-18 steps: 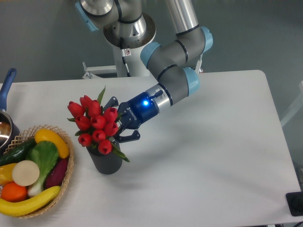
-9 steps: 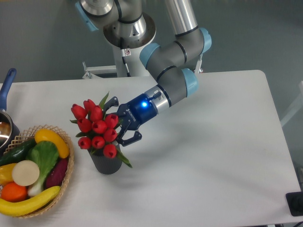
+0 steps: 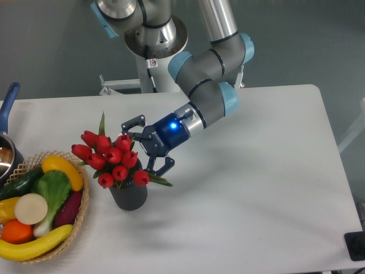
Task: Insert the flowers into the vase
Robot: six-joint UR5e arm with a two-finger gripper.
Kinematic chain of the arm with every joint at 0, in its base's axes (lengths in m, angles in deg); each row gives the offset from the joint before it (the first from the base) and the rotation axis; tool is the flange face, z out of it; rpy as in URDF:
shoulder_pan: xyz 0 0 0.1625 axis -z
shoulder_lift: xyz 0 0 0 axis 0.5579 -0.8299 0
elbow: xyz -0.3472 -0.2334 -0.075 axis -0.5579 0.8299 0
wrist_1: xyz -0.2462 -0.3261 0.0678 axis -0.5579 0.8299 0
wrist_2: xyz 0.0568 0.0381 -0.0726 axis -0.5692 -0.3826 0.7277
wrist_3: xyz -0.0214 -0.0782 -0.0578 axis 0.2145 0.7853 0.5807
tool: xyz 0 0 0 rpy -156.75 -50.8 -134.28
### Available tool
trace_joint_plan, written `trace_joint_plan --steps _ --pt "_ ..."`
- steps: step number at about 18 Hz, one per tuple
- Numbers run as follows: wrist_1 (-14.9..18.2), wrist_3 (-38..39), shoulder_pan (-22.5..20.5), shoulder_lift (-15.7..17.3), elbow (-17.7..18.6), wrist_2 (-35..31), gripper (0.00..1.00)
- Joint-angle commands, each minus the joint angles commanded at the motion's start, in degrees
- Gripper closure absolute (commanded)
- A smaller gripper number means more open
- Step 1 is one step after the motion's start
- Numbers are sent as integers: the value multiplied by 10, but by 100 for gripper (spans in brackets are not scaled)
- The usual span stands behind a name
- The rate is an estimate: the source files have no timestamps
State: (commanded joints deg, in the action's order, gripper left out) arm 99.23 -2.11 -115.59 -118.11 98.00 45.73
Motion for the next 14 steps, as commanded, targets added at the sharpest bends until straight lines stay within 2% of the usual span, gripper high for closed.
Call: trace_joint_plan --steps 2,8,11,14 --pt "1 0 -11 18 -1 -9 0" --pt "2 -4 -56 87 -3 -126 0" --pt "3 -31 -93 129 -1 -224 0" --pt "4 -46 -120 149 -12 -307 0"
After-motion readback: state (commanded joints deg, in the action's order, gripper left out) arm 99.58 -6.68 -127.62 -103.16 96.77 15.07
